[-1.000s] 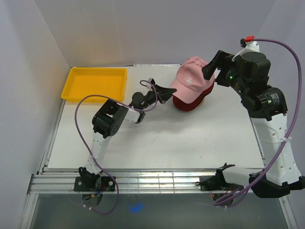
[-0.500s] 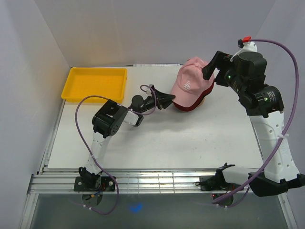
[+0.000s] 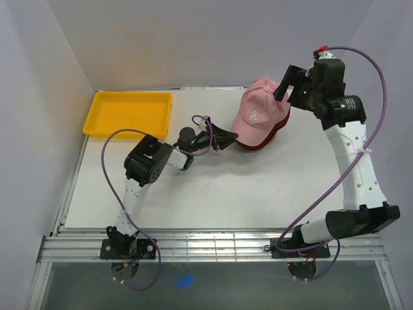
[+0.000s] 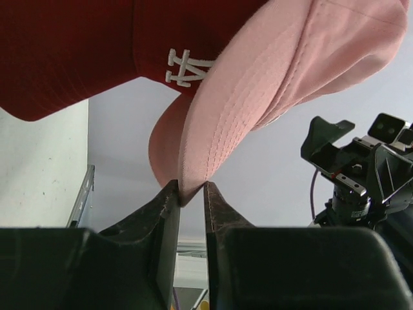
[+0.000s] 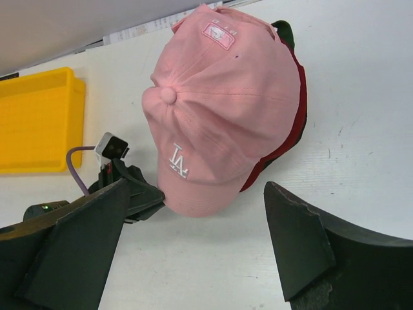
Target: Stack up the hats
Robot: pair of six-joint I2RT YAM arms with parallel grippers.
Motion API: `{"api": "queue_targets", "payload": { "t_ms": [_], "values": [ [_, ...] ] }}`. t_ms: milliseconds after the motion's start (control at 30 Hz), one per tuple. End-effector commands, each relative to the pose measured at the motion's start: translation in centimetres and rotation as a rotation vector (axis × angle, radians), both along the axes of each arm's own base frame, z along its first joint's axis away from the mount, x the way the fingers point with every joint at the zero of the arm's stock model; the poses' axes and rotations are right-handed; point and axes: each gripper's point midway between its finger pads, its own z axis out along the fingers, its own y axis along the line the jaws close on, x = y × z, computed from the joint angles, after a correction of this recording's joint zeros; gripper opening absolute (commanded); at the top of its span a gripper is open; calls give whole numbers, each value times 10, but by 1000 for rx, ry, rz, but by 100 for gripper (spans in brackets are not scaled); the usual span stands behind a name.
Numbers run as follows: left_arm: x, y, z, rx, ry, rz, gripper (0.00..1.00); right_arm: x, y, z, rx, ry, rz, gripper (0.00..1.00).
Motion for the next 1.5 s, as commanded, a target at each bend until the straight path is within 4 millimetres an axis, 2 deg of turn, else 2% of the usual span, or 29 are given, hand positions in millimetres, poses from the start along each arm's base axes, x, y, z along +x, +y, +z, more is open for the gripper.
{"api": "queue_targets", "payload": {
  "t_ms": [0, 33, 100, 133, 200, 233, 567, 667, 700, 767, 1067, 1167, 1233, 1467],
  "values": [
    [3, -2, 19, -3, -58, -19, 27, 15, 2, 15, 28, -47, 41, 89],
    [3, -3, 19, -2, -58, -21, 25, 18, -3, 13, 27, -43, 27, 89],
    [6, -4, 18, 1, -54, -21, 22, 24, 1, 8, 48, -30, 59, 89],
    [7, -5, 17, 6, -49, -21, 16, 27, -5, 4, 50, -21, 47, 90],
    [9, -7, 14, 22, -40, -21, 13, 33, -8, -2, 56, -10, 45, 90],
    [9, -8, 12, 31, -33, -28, 11, 37, -15, -4, 58, -4, 29, 90],
    [7, -7, -22, 95, 42, -43, 2, 69, -35, -30, 94, 60, 1, 90],
    [8, -7, -27, 104, 52, -48, 0, 82, -34, -46, 101, 95, -3, 91],
    [8, -7, -28, 109, 56, -51, 0, 86, -49, -49, 109, 100, -40, 92],
    [10, -6, -34, 120, 67, -48, 0, 94, -51, -57, 115, 115, -47, 93],
    [12, -2, -58, 159, 126, -42, 0, 116, -60, -73, 126, 137, -68, 98],
    [13, -4, -62, 166, 129, -51, 0, 120, -60, -78, 129, 145, -65, 100],
    [14, -5, -66, 174, 140, -50, 0, 122, -60, -81, 132, 150, -63, 95],
    [19, -5, -80, 220, 182, -46, 0, 124, -59, -95, 135, 164, -60, 94]
  ]
}}
